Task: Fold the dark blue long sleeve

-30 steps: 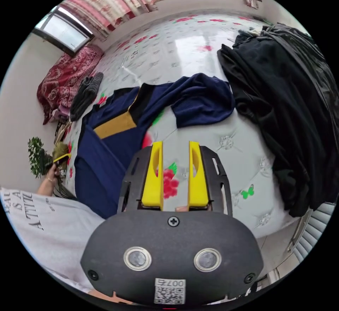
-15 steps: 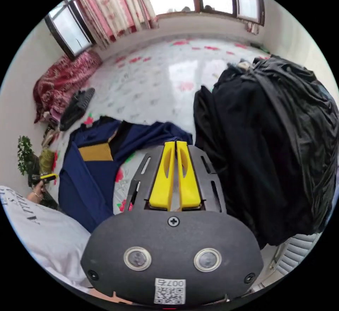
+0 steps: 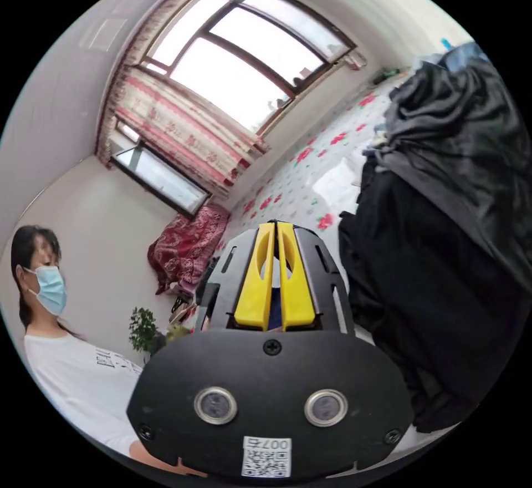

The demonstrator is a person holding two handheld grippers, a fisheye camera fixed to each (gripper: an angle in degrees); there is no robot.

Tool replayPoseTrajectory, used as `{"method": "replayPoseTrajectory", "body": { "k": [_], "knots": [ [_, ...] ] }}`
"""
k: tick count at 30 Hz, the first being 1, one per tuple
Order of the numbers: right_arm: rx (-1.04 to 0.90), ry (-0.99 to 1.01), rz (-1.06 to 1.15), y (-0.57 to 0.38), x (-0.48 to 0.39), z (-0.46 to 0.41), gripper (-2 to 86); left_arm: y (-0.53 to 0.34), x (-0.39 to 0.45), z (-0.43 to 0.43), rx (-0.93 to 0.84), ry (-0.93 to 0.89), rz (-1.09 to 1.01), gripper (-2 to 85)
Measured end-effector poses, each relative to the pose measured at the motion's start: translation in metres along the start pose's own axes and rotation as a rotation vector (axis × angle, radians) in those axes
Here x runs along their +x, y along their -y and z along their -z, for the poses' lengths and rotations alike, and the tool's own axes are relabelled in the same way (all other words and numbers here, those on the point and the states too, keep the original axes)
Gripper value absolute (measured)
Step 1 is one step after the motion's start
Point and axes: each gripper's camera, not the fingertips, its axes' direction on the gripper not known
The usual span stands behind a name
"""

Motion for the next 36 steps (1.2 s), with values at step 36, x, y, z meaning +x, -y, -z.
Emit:
{"method": "replayPoseTrajectory", "body": {
  "k": [36],
  "knots": [
    [-1.338,0.526,0.845,-0.688,-0.355,-0.428,3.6,-0.116,-0.151,0.015,0.016,-0.175,0.165,-0.2]
  ]
}}
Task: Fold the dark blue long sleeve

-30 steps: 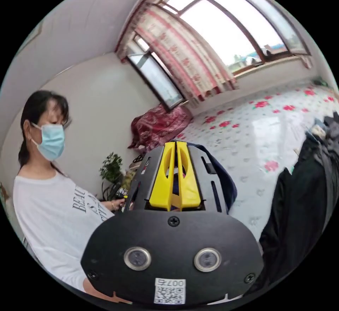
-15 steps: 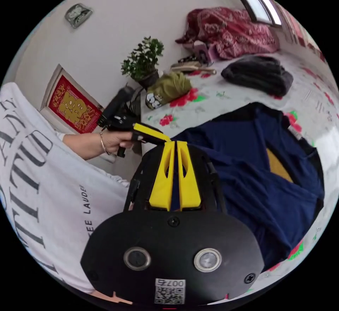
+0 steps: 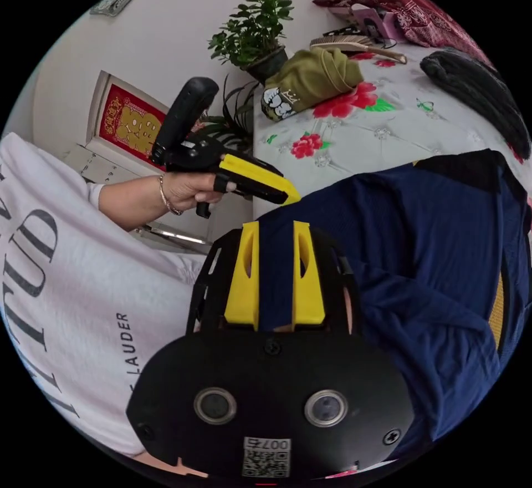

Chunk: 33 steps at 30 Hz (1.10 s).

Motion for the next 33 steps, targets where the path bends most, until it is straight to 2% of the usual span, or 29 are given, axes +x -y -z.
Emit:
{"method": "replayPoseTrajectory", "body": {
  "k": [5,7,10,14,19,22,24,28,33],
  "knots": [
    [0.108,-0.142,-0.036,-0.042,0.019,0.050,4.4,0.003,0.031,-0.002,-0.024,-0.047,-0.195,5.3],
    [0.103,-0.242,-0.143,-0.095,0.044,0.064,4.8,0.005,0.046,-0.011,-0.048,-0.036,-0.260,6.1],
    [0.049,-0.230,-0.251,-0.146,0.071,0.054,4.9,0.015,0.068,-0.029,-0.077,-0.017,-0.327,6.9],
    [-0.015,-0.264,-0.158,-0.144,0.064,0.019,4.6,0.029,0.091,-0.041,-0.066,-0.013,-0.428,7.4],
    [-0.172,-0.332,-0.007,-0.107,0.074,-0.057,2.4,0.036,0.098,-0.063,-0.111,0.071,-0.478,1.6],
    [-0.196,-0.399,0.003,-0.100,0.080,-0.073,0.6,0.049,0.086,-0.056,-0.127,0.009,-0.425,-0.1],
    [-0.222,-0.369,0.025,-0.097,0.076,-0.073,0.2,0.058,0.072,-0.042,-0.099,-0.061,-0.357,-0.4],
    [-0.101,-0.288,0.065,-0.093,0.057,-0.042,-0.1,0.077,0.025,-0.022,-0.106,-0.272,-0.164,-0.6],
    [-0.160,-0.108,0.042,-0.079,0.087,-0.048,0.1,0.083,-0.002,-0.032,-0.131,-0.213,-0.011,-0.4]
  ]
}}
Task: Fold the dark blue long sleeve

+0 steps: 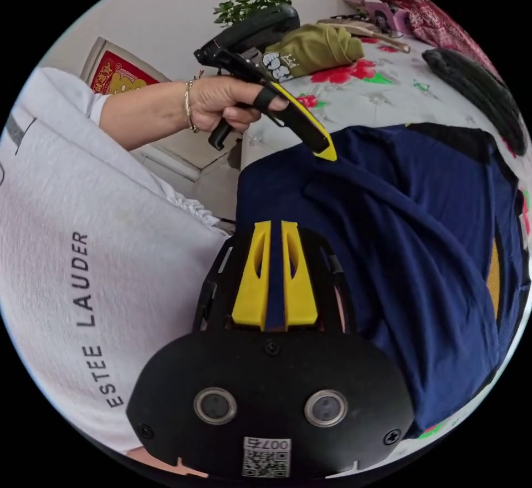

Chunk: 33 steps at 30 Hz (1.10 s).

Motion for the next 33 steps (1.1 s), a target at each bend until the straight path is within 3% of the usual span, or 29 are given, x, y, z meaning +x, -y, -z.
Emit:
{"method": "replayPoseTrajectory", "body": {
  "k": [5,10,14,18,26,33],
  "knots": [
    [0.146,-0.117,-0.171,-0.035,0.047,0.059,0.1,-0.005,0.008,0.007,0.042,0.067,-0.001,3.6],
    [0.311,-0.409,-0.648,-0.153,0.143,0.165,0.3,-0.012,0.054,0.013,0.101,0.178,-0.209,7.7],
    [0.301,-0.494,-0.860,-0.215,0.188,0.197,0.3,0.001,0.105,-0.028,0.024,0.317,-0.406,6.0],
    [0.179,-0.466,-1.008,-0.258,0.226,0.189,-0.1,0.021,0.099,-0.059,-0.071,0.356,-0.382,0.2],
    [0.272,-0.549,-1.052,-0.271,0.214,0.244,-0.2,0.035,0.041,-0.012,0.003,0.212,-0.053,-0.9],
    [0.371,-0.400,-0.768,-0.147,0.237,0.263,0.4,0.033,0.058,-0.017,0.007,0.183,-0.146,-0.6]
  ]
}}
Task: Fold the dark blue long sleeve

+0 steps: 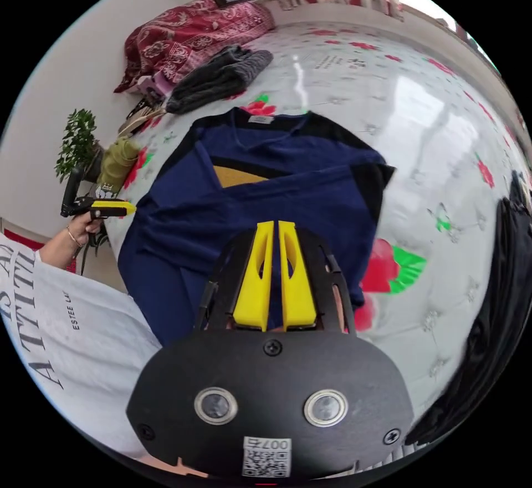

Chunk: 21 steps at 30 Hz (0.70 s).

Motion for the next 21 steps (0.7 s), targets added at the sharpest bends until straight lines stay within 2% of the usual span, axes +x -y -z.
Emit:
{"method": "replayPoseTrajectory", "body": {
  "k": [3,5,8,13,21],
  "knots": [
    [-0.131,0.055,-0.001,0.028,-0.006,-0.049,1.2,0.009,0.018,-0.037,-0.103,0.061,-0.031,-0.9],
    [-0.025,0.046,-0.078,0.029,0.003,-0.031,1.8,0.011,0.022,-0.035,-0.066,0.067,-0.069,-0.9],
    [-0.054,0.178,-0.160,0.032,0.022,0.000,3.7,0.009,0.021,-0.027,-0.063,0.061,-0.095,-0.9],
    [0.053,0.124,-0.245,-0.038,0.027,0.099,5.3,-0.034,0.003,0.003,0.054,0.012,-0.038,-0.9],
    [0.006,0.113,-0.389,-0.205,0.027,0.181,6.6,-0.185,-0.016,0.031,0.115,0.083,0.204,2.9]
  ]
}}
